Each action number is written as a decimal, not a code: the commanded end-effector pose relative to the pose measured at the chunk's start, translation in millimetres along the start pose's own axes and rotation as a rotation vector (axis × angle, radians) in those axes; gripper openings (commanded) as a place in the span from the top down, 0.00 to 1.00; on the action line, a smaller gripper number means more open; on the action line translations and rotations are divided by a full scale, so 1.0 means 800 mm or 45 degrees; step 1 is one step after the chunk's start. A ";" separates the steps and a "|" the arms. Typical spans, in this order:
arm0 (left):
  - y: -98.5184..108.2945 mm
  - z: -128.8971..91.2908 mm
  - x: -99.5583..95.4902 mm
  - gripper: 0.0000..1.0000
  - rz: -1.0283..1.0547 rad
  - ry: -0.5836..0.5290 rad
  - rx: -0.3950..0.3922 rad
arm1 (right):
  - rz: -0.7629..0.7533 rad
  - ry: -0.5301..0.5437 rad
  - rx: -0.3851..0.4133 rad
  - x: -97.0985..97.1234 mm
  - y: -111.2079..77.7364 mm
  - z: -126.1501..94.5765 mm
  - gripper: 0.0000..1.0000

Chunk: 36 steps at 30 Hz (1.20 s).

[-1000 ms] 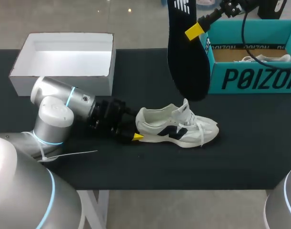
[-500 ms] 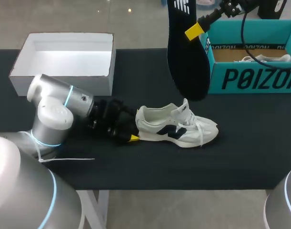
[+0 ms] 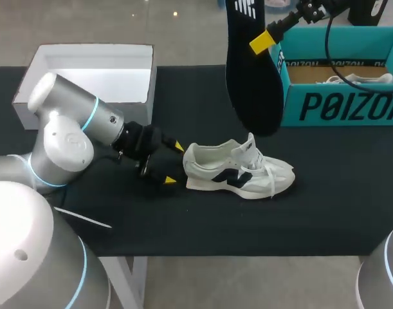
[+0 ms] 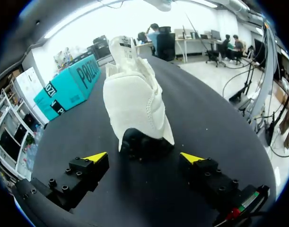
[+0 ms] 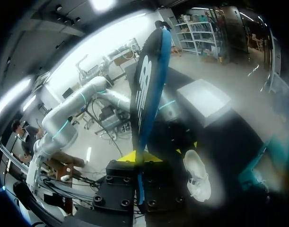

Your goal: Take the shoe out of the shoebox, open the shoe tongue, remove and reinsert the insole, then place the shoe into the shoebox

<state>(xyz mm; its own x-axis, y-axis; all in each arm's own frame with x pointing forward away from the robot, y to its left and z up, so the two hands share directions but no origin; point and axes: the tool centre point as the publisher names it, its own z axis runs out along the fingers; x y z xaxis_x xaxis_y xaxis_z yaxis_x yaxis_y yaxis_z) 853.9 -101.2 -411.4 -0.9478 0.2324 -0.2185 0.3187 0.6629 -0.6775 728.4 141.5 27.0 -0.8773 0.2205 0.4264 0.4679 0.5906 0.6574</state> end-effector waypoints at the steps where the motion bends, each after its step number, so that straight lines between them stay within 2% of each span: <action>1: -0.022 -0.033 -0.010 0.00 0.040 0.131 -0.391 | 0.001 -0.001 0.005 -0.001 0.001 0.000 1.00; 5: -0.042 -0.036 -0.013 0.00 0.058 0.176 -0.505 | 0.001 -0.001 0.005 -0.001 0.001 0.000 1.00; 12: -0.065 -0.038 -0.011 0.00 0.023 0.201 -0.570 | 0.001 -0.001 0.005 -0.001 0.001 0.000 1.00; 16: -0.066 -0.039 -0.010 0.00 0.011 0.202 -0.579 | 0.001 -0.001 0.005 -0.001 0.001 0.000 1.00; 19: -0.065 -0.040 -0.011 0.00 -0.008 0.135 -0.593 | 0.001 -0.001 0.005 -0.001 0.001 0.000 1.00; 36: -0.065 -0.040 -0.011 0.00 -0.008 0.135 -0.593 | 0.001 -0.001 0.005 -0.001 0.001 0.000 1.00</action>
<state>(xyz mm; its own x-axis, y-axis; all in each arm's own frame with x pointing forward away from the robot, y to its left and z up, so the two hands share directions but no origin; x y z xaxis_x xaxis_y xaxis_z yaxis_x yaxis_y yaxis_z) 846.5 -115.1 -352.1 -0.9510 0.2829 -0.1247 0.3076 0.9064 -0.2894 728.3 141.3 27.0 -0.8774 0.2203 0.4262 0.4678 0.5904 0.6578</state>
